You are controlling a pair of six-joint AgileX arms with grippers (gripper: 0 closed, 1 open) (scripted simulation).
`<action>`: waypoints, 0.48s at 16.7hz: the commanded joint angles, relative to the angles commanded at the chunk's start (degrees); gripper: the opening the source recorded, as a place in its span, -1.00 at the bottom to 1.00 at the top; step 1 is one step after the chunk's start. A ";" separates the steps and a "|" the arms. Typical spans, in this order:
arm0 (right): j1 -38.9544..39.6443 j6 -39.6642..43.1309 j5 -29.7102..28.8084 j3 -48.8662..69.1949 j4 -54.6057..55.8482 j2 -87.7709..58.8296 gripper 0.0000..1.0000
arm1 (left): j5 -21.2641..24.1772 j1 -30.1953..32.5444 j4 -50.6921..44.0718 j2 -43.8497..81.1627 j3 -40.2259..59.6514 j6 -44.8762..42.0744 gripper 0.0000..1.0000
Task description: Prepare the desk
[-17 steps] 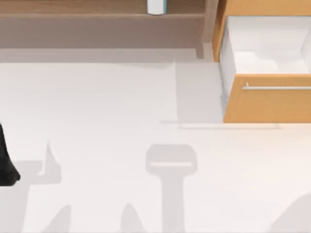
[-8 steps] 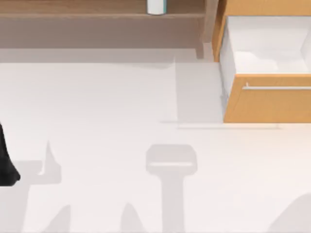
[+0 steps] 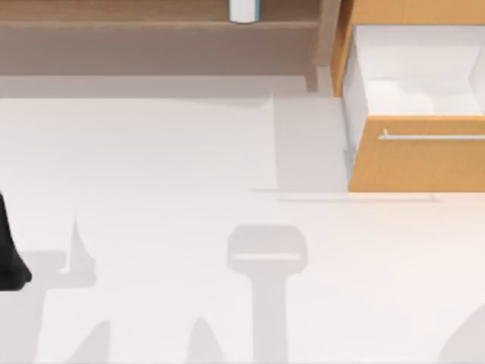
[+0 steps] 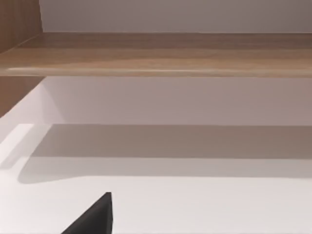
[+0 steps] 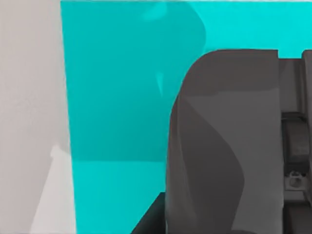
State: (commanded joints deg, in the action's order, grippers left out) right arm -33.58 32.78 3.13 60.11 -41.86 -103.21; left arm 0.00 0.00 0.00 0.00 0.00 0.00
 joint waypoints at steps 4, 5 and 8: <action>0.00 0.00 0.00 0.00 0.00 0.00 -0.70 | 0.00 0.00 0.00 0.00 0.00 0.00 1.00; 0.00 0.00 0.00 0.00 0.00 0.00 -0.55 | 0.00 0.00 0.00 0.00 0.00 0.00 1.00; 0.00 0.00 0.00 0.00 0.00 0.00 -0.10 | 0.00 0.00 0.00 0.00 0.00 0.00 1.00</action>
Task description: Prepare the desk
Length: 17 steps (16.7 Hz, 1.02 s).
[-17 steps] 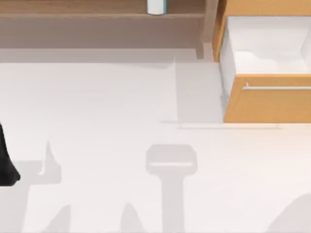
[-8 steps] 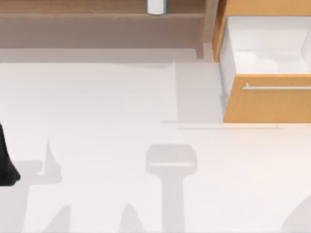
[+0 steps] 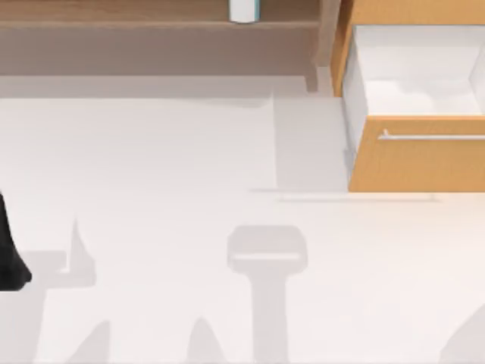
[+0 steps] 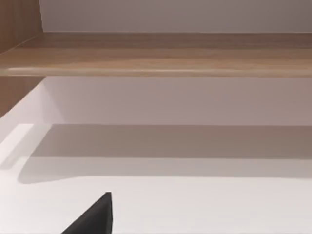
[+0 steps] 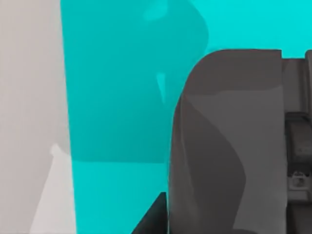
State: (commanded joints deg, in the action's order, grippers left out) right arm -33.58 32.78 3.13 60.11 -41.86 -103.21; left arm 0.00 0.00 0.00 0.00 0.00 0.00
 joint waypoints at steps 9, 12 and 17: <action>0.00 0.00 0.00 0.00 0.00 0.00 1.00 | 0.00 0.00 0.00 0.00 0.00 0.00 1.00; 0.00 0.00 0.00 0.00 0.00 0.00 1.00 | 0.00 0.00 0.00 0.00 0.00 0.00 1.00; 0.05 0.00 0.00 0.02 0.00 0.04 1.00 | 0.00 0.00 0.00 0.00 0.00 0.00 1.00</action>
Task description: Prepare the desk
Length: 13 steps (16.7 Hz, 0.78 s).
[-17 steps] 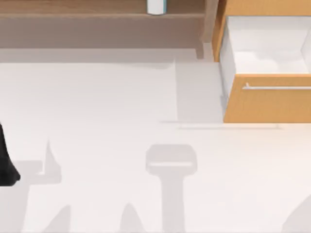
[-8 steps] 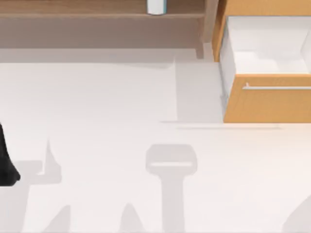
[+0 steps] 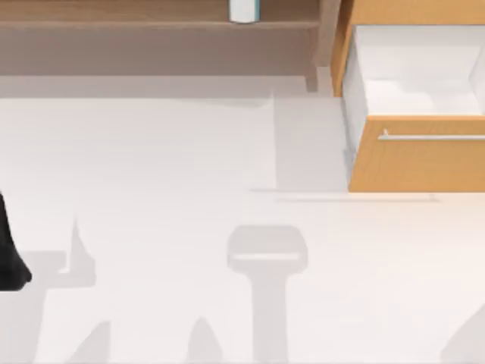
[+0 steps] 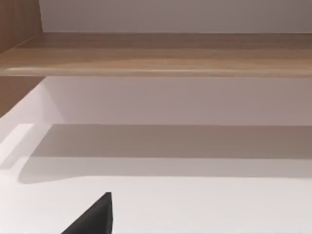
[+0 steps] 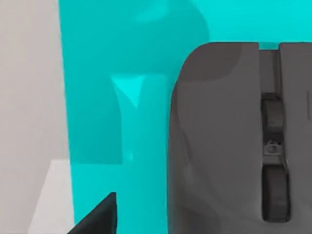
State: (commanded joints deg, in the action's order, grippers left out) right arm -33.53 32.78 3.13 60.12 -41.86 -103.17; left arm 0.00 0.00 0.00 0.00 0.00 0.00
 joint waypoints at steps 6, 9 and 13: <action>2.25 7.86 -5.10 -4.35 12.34 5.15 1.00 | 0.00 0.00 0.00 0.00 0.00 0.00 1.00; 5.42 15.51 -9.59 -10.04 26.51 7.89 1.00 | 0.00 0.00 0.00 0.00 0.00 0.00 1.00; 12.02 27.24 -15.96 -20.32 51.50 9.88 1.00 | 0.00 0.00 0.00 0.00 0.00 0.00 1.00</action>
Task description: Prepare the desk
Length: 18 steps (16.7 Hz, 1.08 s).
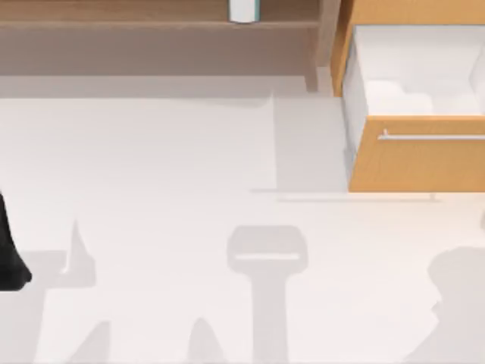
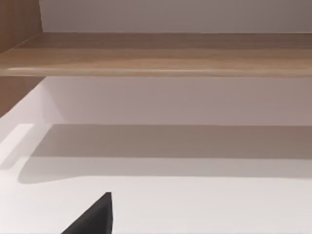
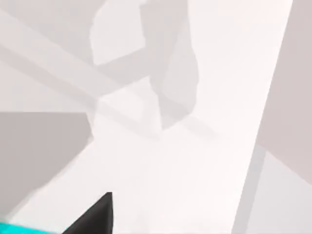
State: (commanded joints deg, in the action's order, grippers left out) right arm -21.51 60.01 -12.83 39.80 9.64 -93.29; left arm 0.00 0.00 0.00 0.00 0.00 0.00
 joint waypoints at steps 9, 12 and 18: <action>21.61 22.13 -10.01 -23.57 60.88 -5.14 1.00 | 0.00 0.00 0.00 0.00 0.00 0.00 1.00; 29.84 26.12 -10.51 -27.28 76.00 -10.39 1.00 | 0.00 0.00 0.00 0.00 0.00 0.00 1.00; 41.01 29.04 -8.95 -27.55 90.65 -19.68 1.00 | 0.00 0.00 0.00 0.00 0.00 0.00 1.00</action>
State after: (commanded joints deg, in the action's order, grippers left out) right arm 19.49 89.05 -21.78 12.25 100.29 -112.97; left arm 0.00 0.00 0.00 0.00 0.00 0.00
